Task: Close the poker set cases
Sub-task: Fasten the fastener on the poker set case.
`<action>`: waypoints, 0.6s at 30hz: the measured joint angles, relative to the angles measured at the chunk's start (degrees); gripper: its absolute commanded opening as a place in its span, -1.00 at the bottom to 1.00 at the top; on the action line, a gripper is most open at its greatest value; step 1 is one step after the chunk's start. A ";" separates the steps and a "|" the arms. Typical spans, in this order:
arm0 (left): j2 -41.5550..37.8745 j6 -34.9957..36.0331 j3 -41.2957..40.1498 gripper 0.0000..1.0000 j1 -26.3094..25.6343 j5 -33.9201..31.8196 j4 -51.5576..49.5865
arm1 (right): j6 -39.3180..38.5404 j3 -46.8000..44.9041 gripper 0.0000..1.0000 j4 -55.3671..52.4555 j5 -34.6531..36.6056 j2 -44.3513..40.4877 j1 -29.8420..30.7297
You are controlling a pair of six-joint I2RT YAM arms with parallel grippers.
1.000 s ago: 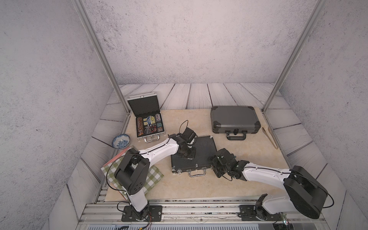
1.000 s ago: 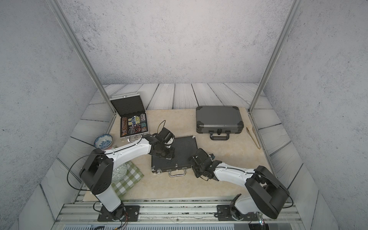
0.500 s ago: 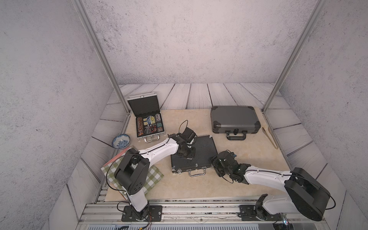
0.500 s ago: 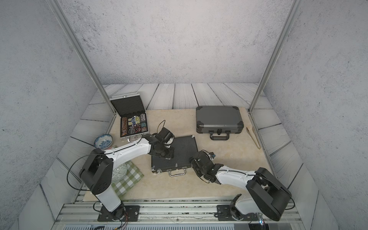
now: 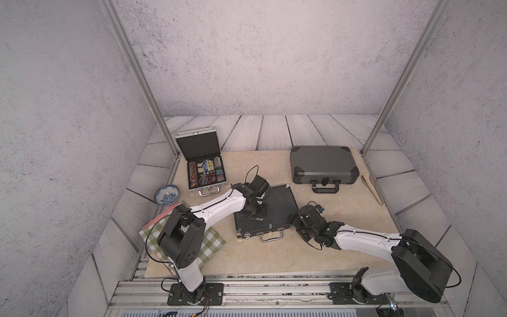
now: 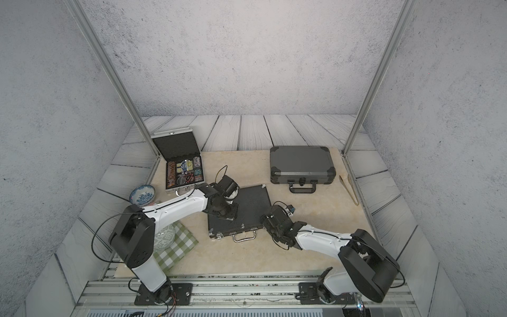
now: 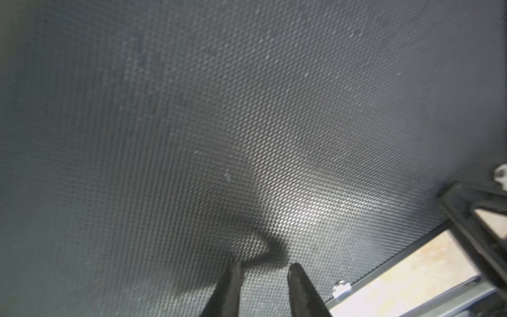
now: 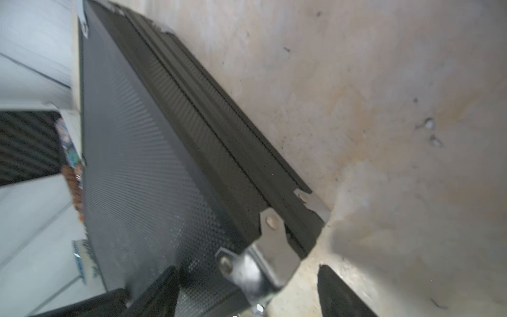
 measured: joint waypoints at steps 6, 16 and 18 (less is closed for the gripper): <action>-5.92 -0.15 -0.13 -0.15 2.97 -2.49 -4.81 | -15.28 11.21 0.61 -14.36 -2.86 0.26 0.00; -15.93 -0.52 -5.22 -0.56 4.57 -2.82 -8.96 | -36.06 23.34 0.06 -28.22 -8.94 5.05 0.02; -17.05 -1.14 -7.72 -0.68 4.57 -2.01 -9.51 | -38.60 24.85 -0.06 -29.29 -9.40 5.70 0.02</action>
